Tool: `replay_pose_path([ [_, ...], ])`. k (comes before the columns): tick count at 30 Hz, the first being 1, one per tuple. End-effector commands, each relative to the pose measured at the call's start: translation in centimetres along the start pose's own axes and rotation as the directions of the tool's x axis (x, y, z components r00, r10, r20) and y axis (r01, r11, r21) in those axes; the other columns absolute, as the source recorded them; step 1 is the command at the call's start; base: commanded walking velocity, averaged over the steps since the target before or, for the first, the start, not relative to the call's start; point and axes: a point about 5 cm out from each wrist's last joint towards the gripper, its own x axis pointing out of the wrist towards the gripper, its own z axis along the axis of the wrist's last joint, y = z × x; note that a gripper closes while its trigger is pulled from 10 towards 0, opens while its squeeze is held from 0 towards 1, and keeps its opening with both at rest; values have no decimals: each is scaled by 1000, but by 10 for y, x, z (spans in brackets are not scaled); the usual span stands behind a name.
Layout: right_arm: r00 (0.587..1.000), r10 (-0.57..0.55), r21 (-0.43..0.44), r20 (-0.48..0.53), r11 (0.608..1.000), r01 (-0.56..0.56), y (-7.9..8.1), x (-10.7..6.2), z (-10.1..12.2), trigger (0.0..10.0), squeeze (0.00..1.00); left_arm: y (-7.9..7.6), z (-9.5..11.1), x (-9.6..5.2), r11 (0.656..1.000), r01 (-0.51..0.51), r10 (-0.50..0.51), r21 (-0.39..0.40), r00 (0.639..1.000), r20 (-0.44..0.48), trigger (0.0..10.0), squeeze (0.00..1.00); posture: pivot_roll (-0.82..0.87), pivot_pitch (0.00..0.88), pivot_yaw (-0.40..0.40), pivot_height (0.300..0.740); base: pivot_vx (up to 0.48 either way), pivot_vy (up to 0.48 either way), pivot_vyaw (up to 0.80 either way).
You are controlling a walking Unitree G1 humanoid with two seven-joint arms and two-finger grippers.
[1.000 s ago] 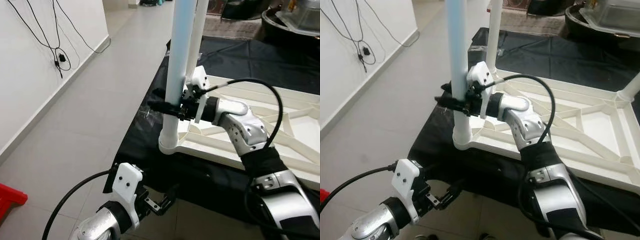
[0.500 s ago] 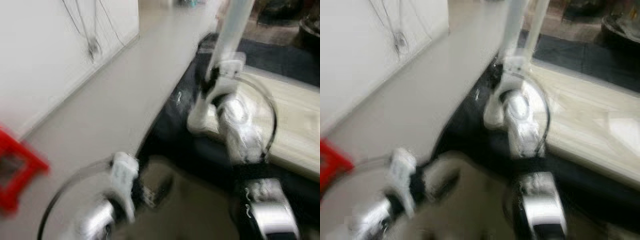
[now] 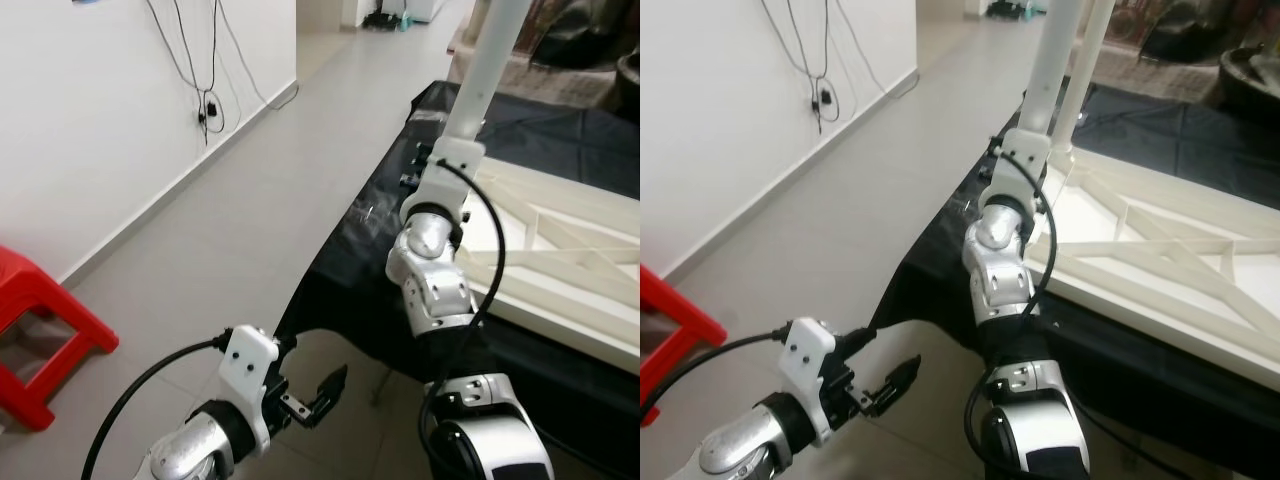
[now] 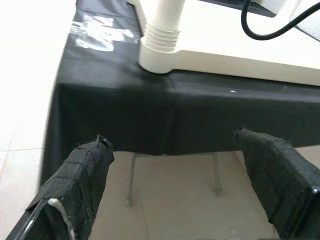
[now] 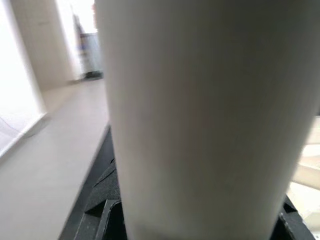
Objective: Building children table
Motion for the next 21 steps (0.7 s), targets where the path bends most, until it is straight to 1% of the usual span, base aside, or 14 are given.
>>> replay_pose_path([
  [1, 969, -163, -94, -183, 985, 148, -26, 1, -51, 10000, 0, -2, -4, 0, 1000, 7, -7, -14, 1000, -13, 10000, 0, 144, 216, -30, 740, 0, 0, 0],
  [2, 954, -241, -92, -178, 969, 228, -25, -1, -50, 10000, 0, -2, -4, 0, 1000, 8, -8, -16, 1000, -12, 10000, 0, 145, 213, -29, 740, 0, 0, 0],
  [3, 954, -241, -92, -178, 969, 228, -25, -1, -50, 10000, 0, -2, -4, 0, 1000, 8, -8, -16, 1000, -12, 10000, 0, 145, 213, -29, 740, 0, 0, 0],
  [4, 936, -307, -81, -174, 951, 298, -23, -2, -49, 10000, 0, -3, -4, 0, 1000, 12, -12, -15, 1000, -12, 10000, 0, 147, 211, -28, 740, 0, 0, 0],
  [5, 921, -347, -72, -176, 938, 339, -20, -4, -47, 10000, 0, -3, -4, 1, 1000, 15, -15, -16, 1000, -11, 10000, 0, 154, 210, -29, 740, 0, 0, 0],
  [6, 921, -347, -72, -176, 938, 339, -20, -4, -47, 10000, 0, -3, -4, 1, 1000, 15, -15, -16, 1000, -11, 10000, 0, 154, 210, -29, 740, 0, 0, 0],
  [7, 909, -376, -71, -181, 927, 370, -17, -5, -46, 10000, 0, -4, -4, 1, 1000, 18, -18, -16, 1000, -10, 10000, 0, 157, 209, -29, 740, 0, 0, 0],
  [8, 909, -376, -71, -181, 927, 370, -17, -5, -46, 10000, 0, -4, -4, 1, 1000, 18, -18, -16, 1000, -10, 10000, 0, 157, 209, -29, 740, 0, 0, 0],
  [10, 892, -405, -61, -200, 914, 402, -10, -7, -44, 10000, 0, -5, -4, 1, 1000, 19, -20, -18, 1000, -8, 10000, 0, 158, 208, -30, 740, 0, 0, 0],
  [11, 892, -405, -61, -200, 914, 402, -10, -7, -44, 10000, 0, -5, -4, 1, 1000, 19, -20, -18, 1000, -8, 10000, 0, 158, 208, -30, 740, 0, 0, 0],
  [13, 886, -406, -55, -225, 913, 404, -5, -9, -44, 10000, 0, -7, -4, 1, 999, 32, -32, -23, 999, -8, 10000, 0, 162, 205, -31, 740, 0, 0, 0],
  [16, 882, -409, -52, -233, 911, 409, -3, -10, -45, 10000, 0, -8, -4, 1, 999, 38, -38, -26, 999, -9, 10000, 0, 162, 205, -31, 740, 0, 0, 0],
  [18, 902, -378, -56, -208, 925, 375, 2, -9, -41, 10000, 0, -10, -6, 1, 998, 54, -54, -30, 998, -14, 10000, 0, 160, 196, -33, 740, 0, 0, 0],
  [21, 910, -358, -44, -208, 933, 356, 5, -9, -41, 10000, 0, -10, -6, 0, 998, 53, -53, -30, 998, -13, 10000, 0, 158, 193, -31, 740, 0, 0, 0],
])
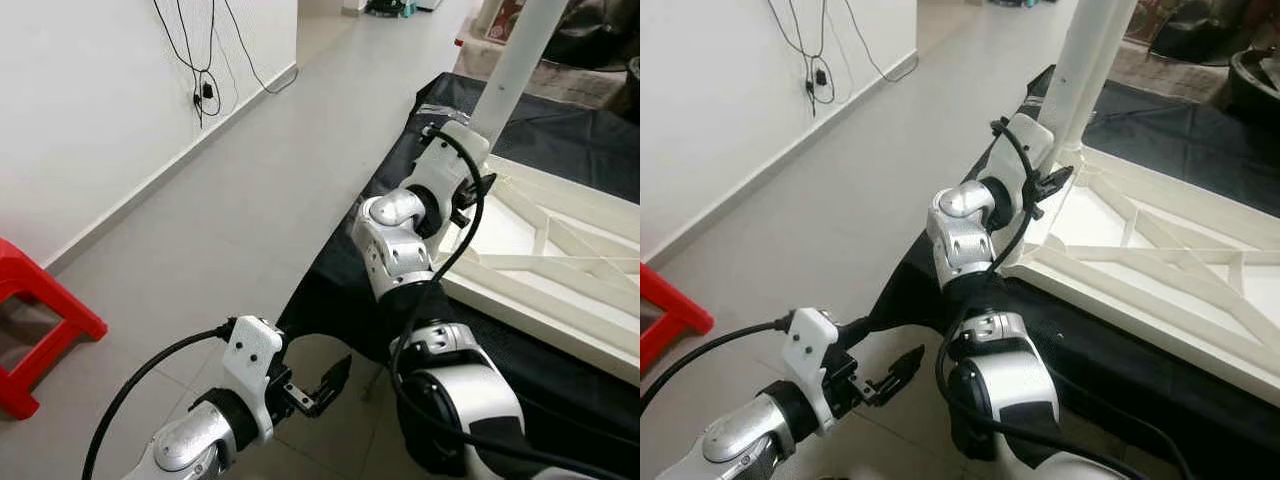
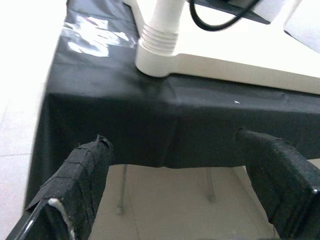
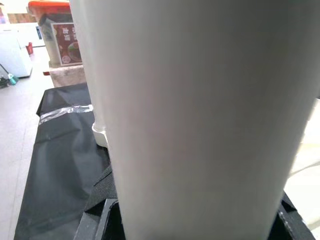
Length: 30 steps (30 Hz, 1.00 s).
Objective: Building children table
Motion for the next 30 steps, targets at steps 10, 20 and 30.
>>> replay_pose_path([
  [10, 981, -20, -64, -195, 998, 8, -13, 4, -50, 10000, 1000, -1, -4, -1, 1000, 7, -7, -13, 1000, -8, 10000, 0, 156, 192, -29, 740, 0, 0, 0],
  [20, 983, 7, -40, -184, 999, -15, -10, 3, -48, 10000, 1000, 0, -6, -1, 1000, 3, -3, -14, 1000, -14, 10000, 0, 151, 193, -29, 740, 0, 0, 0],
  [30, 984, 74, 11, -161, 997, -73, -4, -2, -46, 10000, 0, 1, -7, -2, 1000, -3, 3, -14, 1000, -20, 10000, 0, 153, 195, -26, 740, 0, 0, 0],
])
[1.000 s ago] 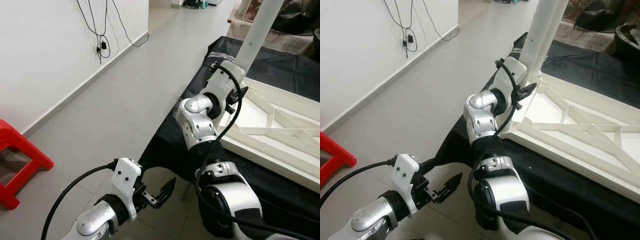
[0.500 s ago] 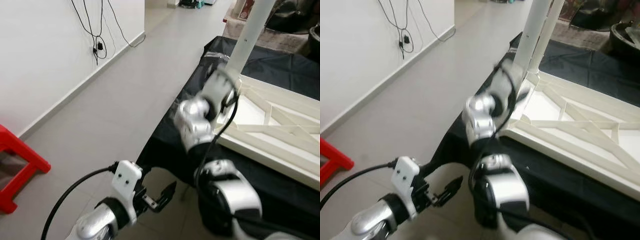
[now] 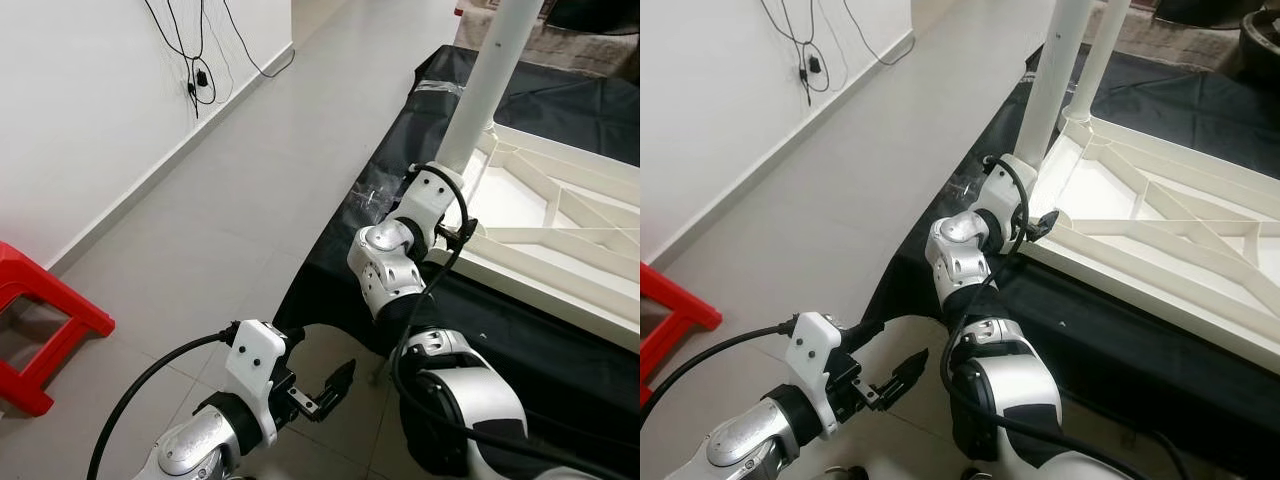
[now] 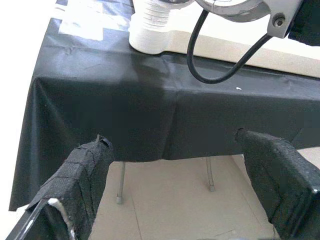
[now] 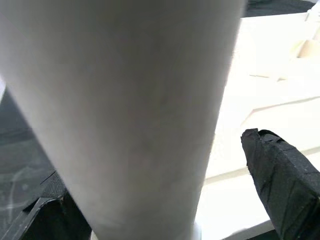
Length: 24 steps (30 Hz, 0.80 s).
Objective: Building children table
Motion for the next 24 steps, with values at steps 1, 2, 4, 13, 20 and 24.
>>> replay_pose_path([
  [1, 1000, 6, 26, -13, 1000, -6, 0, -1, -1, 10000, 0, 0, -7, -1, 1000, 2, -2, -18, 1000, -23, 10000, 0, 153, 195, -26, 740, 0, 0, 0],
  [2, 1000, 13, 29, -10, 1000, -13, 0, -2, -2, 10000, 0, 0, -7, -1, 1000, 1, -2, -18, 1000, -23, 10000, 0, 153, 195, -26, 740, 0, 0, 0],
  [4, 1000, 29, 32, -5, 999, -28, 0, -3, -2, 10000, 0, 1, -7, -1, 1000, 0, -1, -18, 1000, -23, 10000, 0, 153, 195, -22, 740, 0, 0, 0],
  [13, 984, 178, 25, 24, 984, -179, -2, -8, -3, 10000, 0, 4, -8, 0, 1000, -2, 2, -15, 1000, -24, 10000, 0, 147, 188, -21, 740, 0, 0, 0],
  [20, 968, 248, 32, 20, 968, -249, -6, -10, -4, 10000, 0, 6, -8, 1, 1000, -6, 6, -12, 1000, -23, 10000, 0, 142, 180, -23, 740, 0, 0, 0],
  [24, 947, 321, 50, -2, 946, -320, -10, -13, -7, 10000, 0, 7, -9, 2, 1000, -7, 7, -9, 1000, -23, 10000, 0, 139, 174, -23, 740, 0, 0, 0],
])
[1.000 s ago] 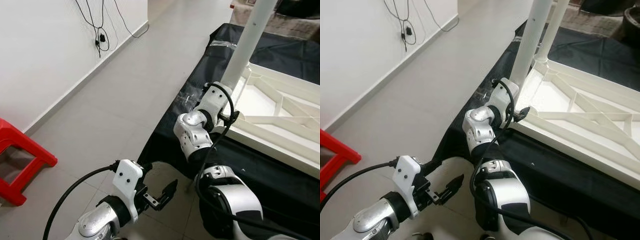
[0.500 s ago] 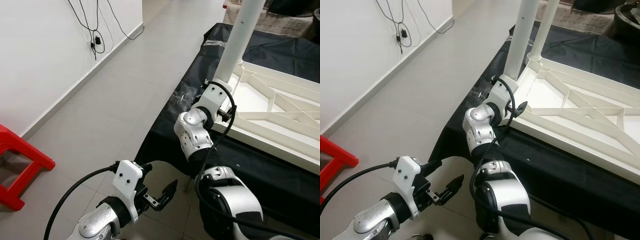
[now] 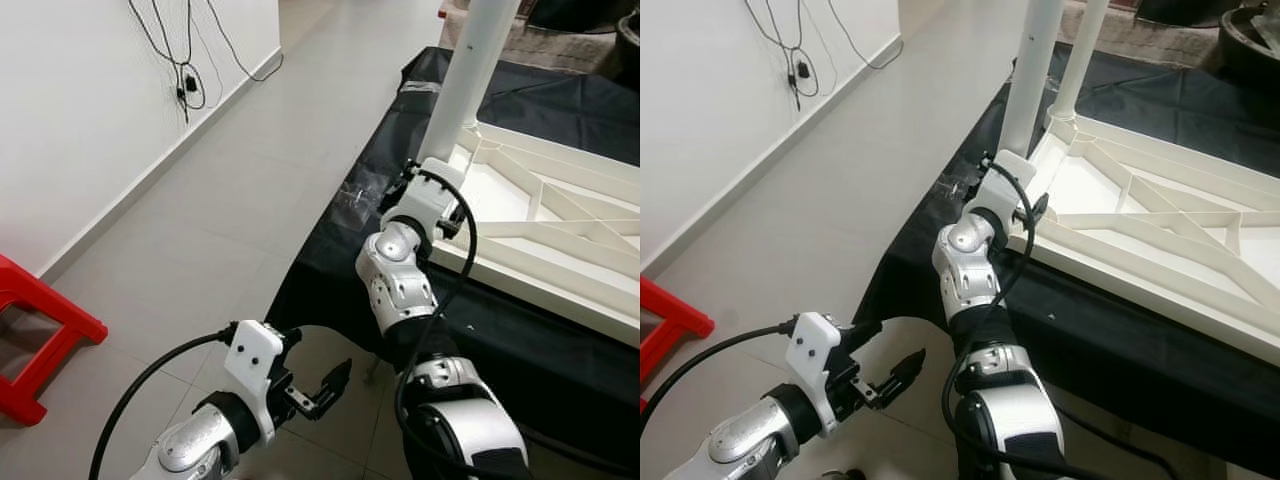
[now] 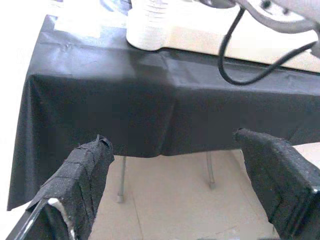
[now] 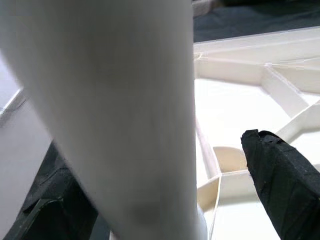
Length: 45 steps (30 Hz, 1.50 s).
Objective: Building children table
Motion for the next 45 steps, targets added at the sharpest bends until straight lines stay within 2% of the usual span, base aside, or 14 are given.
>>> replay_pose_path([
  [1, 999, 32, 11, -34, 999, -31, 3, -6, -5, 10000, 0, 0, -6, 0, 1000, 6, -6, -11, 1000, -18, 10000, 0, 139, 174, -23, 740, 0, 0, 0],
  [12, 981, 175, 1, -82, 984, -176, -8, -18, -13, 10000, 0, 5, -6, 2, 1000, 6, -6, 1, 1000, -17, 10000, 0, 134, 154, -23, 740, 0, 0, 0],
  [21, 945, 292, -10, -147, 955, -297, -21, -32, -17, 10000, 0, 7, -8, 6, 1000, 11, -11, 3, 1000, -10, 10000, 0, 117, 137, -23, 740, 0, 0, 0],
  [24, 935, 317, -28, -162, 945, -325, -31, -37, -18, 10000, 0, 8, -8, 7, 1000, 14, -14, 7, 1000, -8, 10000, 0, 113, 130, -23, 740, 0, 0, 0],
  [26, 912, 371, -49, -177, 922, -384, -47, -45, -22, 10000, 0, 10, -8, 8, 1000, 6, -6, 12, 1000, -5, 10000, 0, 112, 118, -27, 740, 0, 0, 0],
  [28, 904, 388, -52, -179, 914, -403, -51, -47, -23, 10000, 0, 11, -8, 7, 1000, 0, 0, 14, 1000, -3, 10000, 0, 112, 118, -27, 740, 0, 0, 0],
  [29, 891, 425, -105, -163, 890, -444, -57, -50, -24, 10000, 0, 13, -9, 7, 999, -22, 22, 26, 1000, -7, 10000, 0, 108, 112, -25, 740, 0, 0, 0],
  [30, 891, 425, -105, -163, 890, -444, -57, -50, -24, 10000, 0, 13, -9, 7, 999, -22, 22, 26, 1000, -7, 10000, 0, 108, 112, -25, 740, 0, 0, 0],
  [32, 843, 517, -176, -152, 825, -538, -75, -61, -32, 10000, 0, 21, -10, 8, 992, -113, 113, 59, 994, 6, 10000, 0, 105, 103, -29, 740, 0, 0, 0],
  [33, 843, 517, -176, -152, 825, -538, -75, -61, -32, 10000, 0, 21, -10, 8, 992, -113, 113, 59, 994, 6, 10000, 0, 105, 103, -29, 740, 0, 0, 0],
  [34, 820, 551, -188, -157, 798, -572, -84, -66, -36, 10000, 0, 26, -11, 8, 982, -175, 175, 70, 984, 13, 10000, 0, 101, 91, -28, 740, 0, 0, 0],
  [36, 798, 577, -187, -176, 776, -602, -98, -74, -45, 10000, 0, 33, -12, 7, 965, -254, 253, 65, 967, 20, 10000, 0, 98, 82, -26, 740, 0, 0, 0],
  [41, 792, 577, -201, -201, 767, -610, -107, -80, -51, 10000, 0, 36, -13, 6, 957, -280, 280, 72, 960, 16, 10000, 0, 96, 69, -25, 740, 0, 0, 0],
  [45, 806, 542, -195, -238, 786, -586, -112, -83, -60, 10000, 0, 36, -19, 6, 947, -315, 316, 56, 949, -5, 10000, 0, 87, 46, -21, 740, 0, 0, -775],
])
